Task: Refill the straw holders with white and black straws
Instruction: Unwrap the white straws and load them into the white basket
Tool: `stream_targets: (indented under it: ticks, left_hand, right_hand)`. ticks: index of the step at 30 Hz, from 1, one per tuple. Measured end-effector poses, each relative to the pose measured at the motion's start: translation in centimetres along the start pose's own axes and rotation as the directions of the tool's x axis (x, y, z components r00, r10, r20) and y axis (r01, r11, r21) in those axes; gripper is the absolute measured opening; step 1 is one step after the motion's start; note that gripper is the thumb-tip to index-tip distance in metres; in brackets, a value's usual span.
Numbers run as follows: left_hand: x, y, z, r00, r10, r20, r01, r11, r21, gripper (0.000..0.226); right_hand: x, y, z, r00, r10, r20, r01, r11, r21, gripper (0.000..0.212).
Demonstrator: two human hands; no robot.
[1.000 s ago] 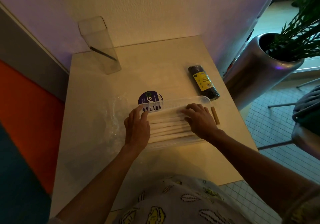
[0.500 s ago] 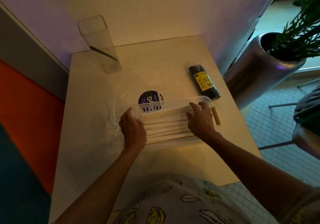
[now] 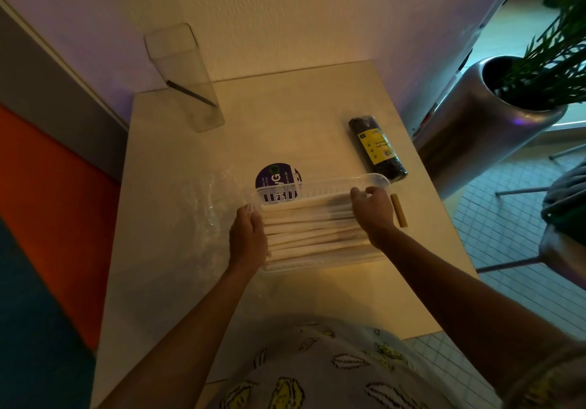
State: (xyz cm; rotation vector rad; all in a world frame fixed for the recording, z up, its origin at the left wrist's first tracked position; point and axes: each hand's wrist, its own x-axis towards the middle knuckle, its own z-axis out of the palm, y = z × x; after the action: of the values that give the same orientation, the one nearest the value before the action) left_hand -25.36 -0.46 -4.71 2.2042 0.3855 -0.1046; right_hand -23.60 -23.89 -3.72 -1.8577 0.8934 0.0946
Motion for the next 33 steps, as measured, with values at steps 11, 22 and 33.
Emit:
stream_targets:
  ticks: [11, 22, 33]
  left_hand:
    - [0.2, -0.3, 0.0, 1.0, -0.01, 0.028, 0.011, 0.999, -0.035, 0.036]
    - [0.2, -0.2, 0.0, 1.0, -0.003, 0.02, 0.004, 1.0, -0.023, 0.034]
    - [0.3, -0.3, 0.1, 1.0, -0.007, -0.004, 0.007, 1.0, -0.014, 0.033]
  right_hand:
    - [1.3, -0.2, -0.1, 0.975, 0.2, 0.092, -0.214, 0.962, 0.171, 0.052]
    - [1.0, -0.3, -0.8, 0.96, 0.164, 0.229, -0.186, 0.979, 0.081, 0.042]
    - [0.3, -1.2, -1.7, 0.909, 0.237, 0.342, -0.289, 0.951, 0.111, 0.053]
